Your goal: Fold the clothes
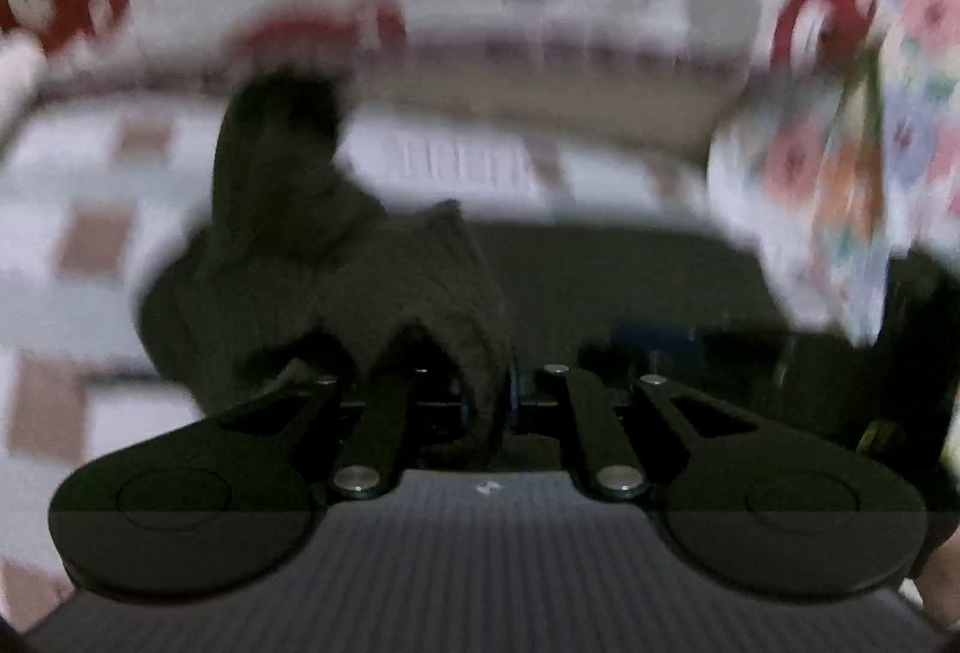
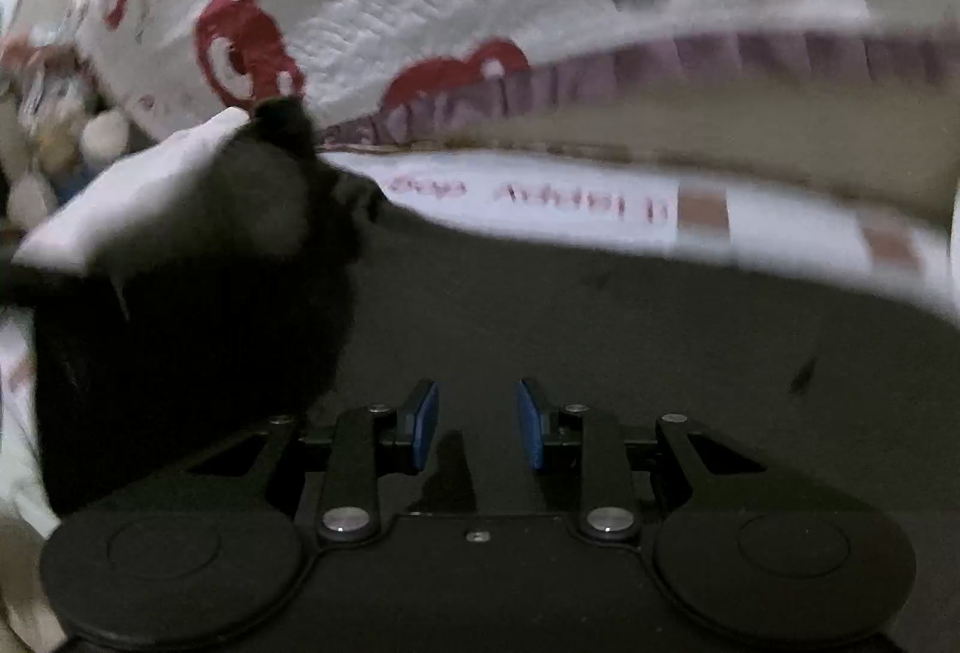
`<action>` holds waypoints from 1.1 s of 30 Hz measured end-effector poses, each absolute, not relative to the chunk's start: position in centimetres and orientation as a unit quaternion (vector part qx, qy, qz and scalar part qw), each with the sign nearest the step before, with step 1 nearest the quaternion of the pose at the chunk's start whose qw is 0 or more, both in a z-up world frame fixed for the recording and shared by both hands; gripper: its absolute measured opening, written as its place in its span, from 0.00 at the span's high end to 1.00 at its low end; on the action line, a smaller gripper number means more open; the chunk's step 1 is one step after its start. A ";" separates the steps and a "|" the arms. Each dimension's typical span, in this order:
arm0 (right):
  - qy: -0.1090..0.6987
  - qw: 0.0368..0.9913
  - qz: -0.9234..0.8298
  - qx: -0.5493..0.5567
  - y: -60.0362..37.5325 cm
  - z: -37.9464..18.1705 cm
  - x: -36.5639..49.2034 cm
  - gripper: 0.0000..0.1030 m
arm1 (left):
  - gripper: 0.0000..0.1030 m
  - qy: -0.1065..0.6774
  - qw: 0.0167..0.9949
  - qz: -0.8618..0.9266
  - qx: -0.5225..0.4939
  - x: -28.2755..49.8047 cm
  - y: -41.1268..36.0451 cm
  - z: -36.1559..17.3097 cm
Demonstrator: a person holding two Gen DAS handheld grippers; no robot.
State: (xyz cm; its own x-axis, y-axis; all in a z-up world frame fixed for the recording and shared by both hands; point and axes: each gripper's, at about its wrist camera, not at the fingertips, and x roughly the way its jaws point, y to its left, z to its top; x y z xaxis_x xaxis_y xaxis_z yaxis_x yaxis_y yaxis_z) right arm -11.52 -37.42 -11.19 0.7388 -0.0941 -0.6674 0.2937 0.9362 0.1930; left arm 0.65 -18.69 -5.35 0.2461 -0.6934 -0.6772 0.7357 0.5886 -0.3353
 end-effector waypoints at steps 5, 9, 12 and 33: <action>0.357 0.913 -0.109 0.163 -37.9 -11.4 -12.0 0.69 | 0.82 0.471 0.756 -0.454 -0.032 2.3 -17.9 -6.7; 0.354 0.908 -0.084 0.209 -38.2 -11.8 -11.8 0.68 | 0.62 0.504 0.725 -0.466 -0.054 2.6 -16.4 -6.6; 0.349 0.907 -0.075 0.222 -37.7 -11.9 -11.8 0.66 | 0.58 0.533 0.687 -0.488 -0.076 2.0 -14.9 -6.2; 0.325 0.867 0.056 0.373 -36.1 -10.5 -11.5 0.45 | 0.52 0.547 0.722 -0.423 -0.003 2.4 -11.3 -8.6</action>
